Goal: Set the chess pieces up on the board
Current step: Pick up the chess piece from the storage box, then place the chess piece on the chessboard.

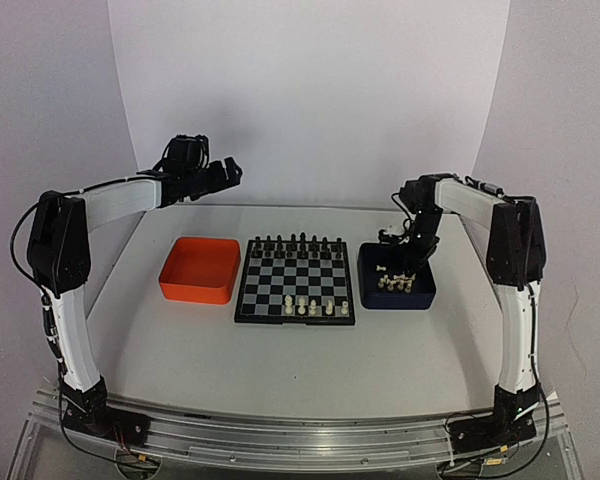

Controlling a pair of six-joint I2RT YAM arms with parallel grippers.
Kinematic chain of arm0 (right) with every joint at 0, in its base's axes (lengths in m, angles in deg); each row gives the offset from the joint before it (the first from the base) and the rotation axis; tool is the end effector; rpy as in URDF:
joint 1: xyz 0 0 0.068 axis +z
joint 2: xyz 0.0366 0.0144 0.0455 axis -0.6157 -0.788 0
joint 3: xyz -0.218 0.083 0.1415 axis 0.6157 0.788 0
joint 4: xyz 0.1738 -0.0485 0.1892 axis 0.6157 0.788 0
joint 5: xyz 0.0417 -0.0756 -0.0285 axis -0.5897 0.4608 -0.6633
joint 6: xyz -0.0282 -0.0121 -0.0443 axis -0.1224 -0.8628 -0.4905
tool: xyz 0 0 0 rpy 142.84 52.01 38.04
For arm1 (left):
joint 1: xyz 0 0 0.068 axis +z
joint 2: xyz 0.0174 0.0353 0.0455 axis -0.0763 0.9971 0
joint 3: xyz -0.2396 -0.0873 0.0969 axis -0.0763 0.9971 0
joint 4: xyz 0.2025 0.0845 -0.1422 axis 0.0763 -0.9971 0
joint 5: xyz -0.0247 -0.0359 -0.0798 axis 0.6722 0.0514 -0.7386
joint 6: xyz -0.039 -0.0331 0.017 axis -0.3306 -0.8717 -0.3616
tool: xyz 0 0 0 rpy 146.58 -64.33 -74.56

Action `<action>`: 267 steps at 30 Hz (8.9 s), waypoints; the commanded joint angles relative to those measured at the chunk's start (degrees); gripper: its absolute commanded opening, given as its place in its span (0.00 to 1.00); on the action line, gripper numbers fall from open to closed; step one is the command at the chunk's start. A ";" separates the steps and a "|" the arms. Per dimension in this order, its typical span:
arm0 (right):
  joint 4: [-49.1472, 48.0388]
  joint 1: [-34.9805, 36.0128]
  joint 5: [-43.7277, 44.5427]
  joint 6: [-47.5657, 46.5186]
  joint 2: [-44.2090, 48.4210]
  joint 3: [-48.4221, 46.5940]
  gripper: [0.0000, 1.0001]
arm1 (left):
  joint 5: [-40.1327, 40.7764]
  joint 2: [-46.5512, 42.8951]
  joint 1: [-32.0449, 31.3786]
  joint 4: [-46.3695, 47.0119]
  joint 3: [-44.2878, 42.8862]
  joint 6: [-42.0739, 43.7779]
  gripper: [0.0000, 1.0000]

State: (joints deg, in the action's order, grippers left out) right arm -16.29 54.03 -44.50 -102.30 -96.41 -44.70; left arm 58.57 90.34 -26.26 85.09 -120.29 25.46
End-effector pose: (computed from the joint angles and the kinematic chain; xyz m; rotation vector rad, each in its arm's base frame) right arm 0.4324 0.1213 0.1966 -1.3450 2.7340 -0.1483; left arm 0.4374 -0.1750 0.2972 -0.1008 2.0018 -0.5371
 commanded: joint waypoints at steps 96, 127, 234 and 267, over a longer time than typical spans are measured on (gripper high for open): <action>-8.05 -0.24 -2.68 5.58 3.75 -2.05 0.00 | -6.06 -1.59 0.37 2.81 -0.22 -0.95 1.00; -49.02 16.58 -32.08 18.48 32.24 29.24 0.00 | -35.75 -10.00 -16.23 1.56 3.98 2.71 0.91; -53.80 20.91 22.27 39.17 61.37 58.95 0.94 | 16.38 -8.25 -32.60 -1.95 28.98 -2.16 0.00; -53.39 20.92 23.82 35.11 63.01 59.19 0.94 | 16.11 -4.99 -32.61 -1.12 30.24 -3.74 0.03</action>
State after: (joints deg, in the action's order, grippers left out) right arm -69.29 74.69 -21.80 -65.26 -34.71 14.58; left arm 73.92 85.33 -58.72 83.69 -89.54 22.37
